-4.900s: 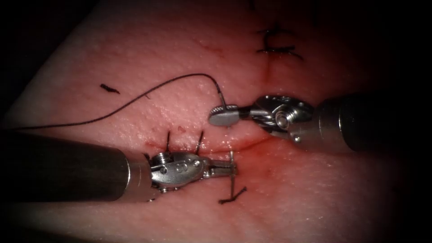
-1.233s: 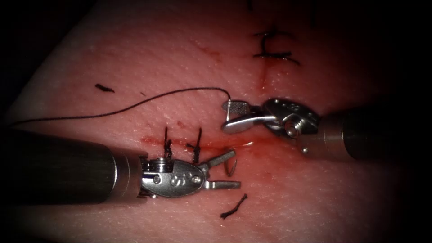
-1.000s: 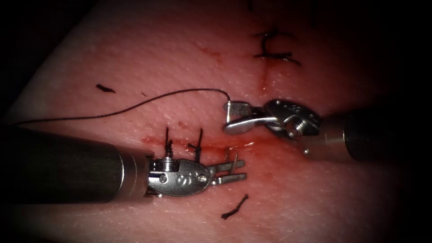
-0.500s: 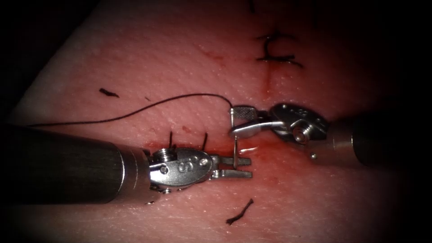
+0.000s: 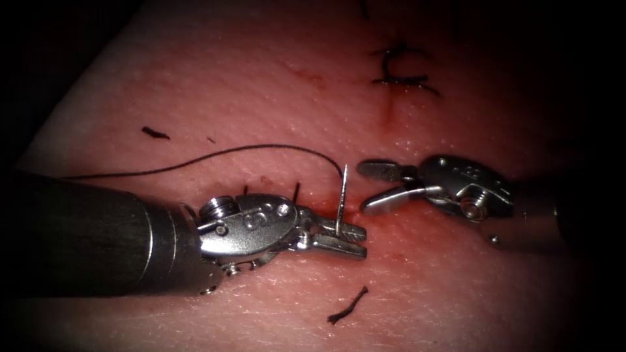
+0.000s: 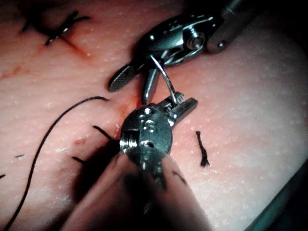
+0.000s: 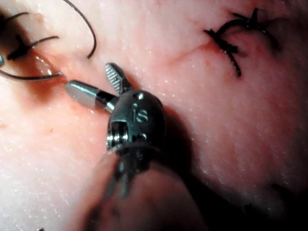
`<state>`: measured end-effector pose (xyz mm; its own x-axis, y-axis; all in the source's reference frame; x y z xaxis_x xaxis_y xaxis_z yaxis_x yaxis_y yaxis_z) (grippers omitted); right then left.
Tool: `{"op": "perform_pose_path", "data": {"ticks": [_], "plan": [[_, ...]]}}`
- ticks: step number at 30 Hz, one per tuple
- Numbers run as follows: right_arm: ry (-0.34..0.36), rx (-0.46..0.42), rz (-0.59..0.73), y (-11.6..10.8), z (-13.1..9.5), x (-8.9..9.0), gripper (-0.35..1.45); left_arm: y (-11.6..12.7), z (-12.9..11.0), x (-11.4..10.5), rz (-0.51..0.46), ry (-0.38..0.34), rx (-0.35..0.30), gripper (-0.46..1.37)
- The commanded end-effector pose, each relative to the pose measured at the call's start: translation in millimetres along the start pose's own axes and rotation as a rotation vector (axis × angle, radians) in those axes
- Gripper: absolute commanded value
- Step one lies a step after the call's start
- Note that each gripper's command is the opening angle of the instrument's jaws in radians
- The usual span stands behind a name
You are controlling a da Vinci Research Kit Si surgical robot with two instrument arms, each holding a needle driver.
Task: Wound Closure
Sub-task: Use the left tool to pull the needle through the skin
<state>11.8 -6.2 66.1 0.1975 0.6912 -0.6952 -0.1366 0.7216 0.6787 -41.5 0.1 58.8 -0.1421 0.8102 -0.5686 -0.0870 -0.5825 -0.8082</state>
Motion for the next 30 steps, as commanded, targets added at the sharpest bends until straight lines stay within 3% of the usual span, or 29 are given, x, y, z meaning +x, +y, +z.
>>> {"op": "perform_pose_path", "data": {"ticks": [1,9,17,20,22,23,30], "plan": [[0.003,0.002,-0.013,-0.1,0.0,0.0,1.15,0.2,-0.2,0.3,-0.014,0.01,-0.029,-0.35],[-0.017,0.003,-0.039,-0.3,0.0,0.0,1.13,2.5,-2.0,2.5,-0.049,0.034,-0.086,-0.35],[-0.016,0.004,-0.045,-0.6,0.0,0.0,1.11,5.3,-3.3,4.3,-0.087,0.062,-0.211,-0.35],[-0.016,0.005,-0.051,-0.7,0.0,0.0,1.11,6.2,-3.7,5.1,0.019,0.102,-0.225,-0.35],[-0.016,0.005,-0.057,-0.8,0.0,0.0,1.11,7.1,-4.0,6.1,0.154,0.148,-0.197,-0.35],[-0.016,0.005,-0.057,-0.9,0.0,0.0,1.11,7.2,-4.1,6.2,0.17,0.151,-0.189,-0.35],[-0.015,0.004,-0.072,-1.3,0.0,-0.3,1.1,7.3,-5.2,9.4,0.455,0.201,0.055,-0.35]]}}
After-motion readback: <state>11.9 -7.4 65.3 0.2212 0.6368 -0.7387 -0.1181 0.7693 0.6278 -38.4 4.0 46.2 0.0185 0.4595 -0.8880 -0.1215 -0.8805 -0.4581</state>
